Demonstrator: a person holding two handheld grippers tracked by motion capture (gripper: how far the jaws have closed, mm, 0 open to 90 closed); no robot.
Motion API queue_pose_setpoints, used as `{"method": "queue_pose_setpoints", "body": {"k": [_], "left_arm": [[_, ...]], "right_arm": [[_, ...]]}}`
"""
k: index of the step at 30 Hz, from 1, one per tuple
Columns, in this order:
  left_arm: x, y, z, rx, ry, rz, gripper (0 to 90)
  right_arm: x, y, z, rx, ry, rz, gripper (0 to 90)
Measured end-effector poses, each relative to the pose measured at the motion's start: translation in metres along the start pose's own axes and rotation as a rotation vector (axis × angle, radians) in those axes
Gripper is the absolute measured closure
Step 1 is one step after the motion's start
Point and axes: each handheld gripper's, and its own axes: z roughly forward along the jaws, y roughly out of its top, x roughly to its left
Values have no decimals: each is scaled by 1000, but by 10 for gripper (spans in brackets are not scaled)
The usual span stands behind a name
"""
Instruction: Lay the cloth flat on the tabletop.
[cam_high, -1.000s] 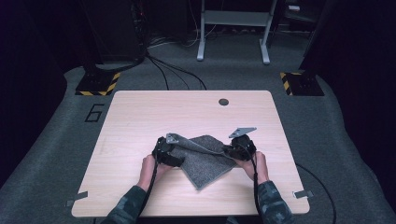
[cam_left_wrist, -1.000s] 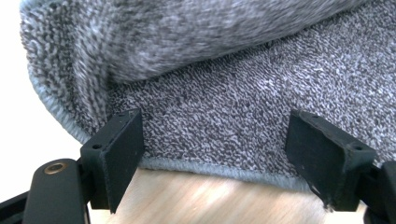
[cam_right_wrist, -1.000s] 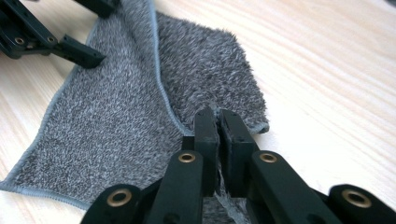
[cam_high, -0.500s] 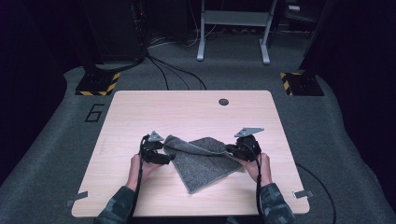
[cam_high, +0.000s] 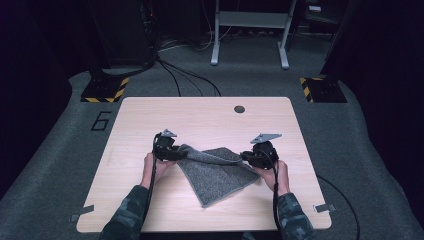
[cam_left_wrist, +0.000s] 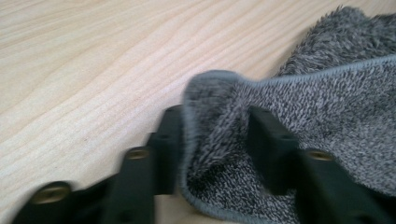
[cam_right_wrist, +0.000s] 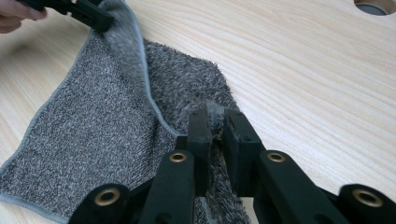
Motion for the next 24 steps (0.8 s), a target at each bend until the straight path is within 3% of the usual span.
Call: {"method": "queue_pose_setpoints", "body": {"k": [2, 7, 12, 15, 18, 24], "left_arm": [[-1, 0, 0, -11, 4, 11, 700], [-2, 1, -4, -42, 18, 16, 826], [1, 0, -5, -64, 33, -5, 845], [4, -1, -4, -74, 21, -28, 846], [4, -1, -4, -82, 17, -42, 845], [7, -1, -6, -89, 16, -48, 842]], "right_arm": [[-2, 0, 2, 7, 3, 5, 783], [-4, 3, 4, 0, 10, -2, 722], [-5, 3, -2, -38, 23, 10, 724], [-6, 2, -3, -39, 32, 2, 683], [0, 2, 1, -31, 81, -38, 622], [10, -9, 2, -14, 120, -88, 591]]}}
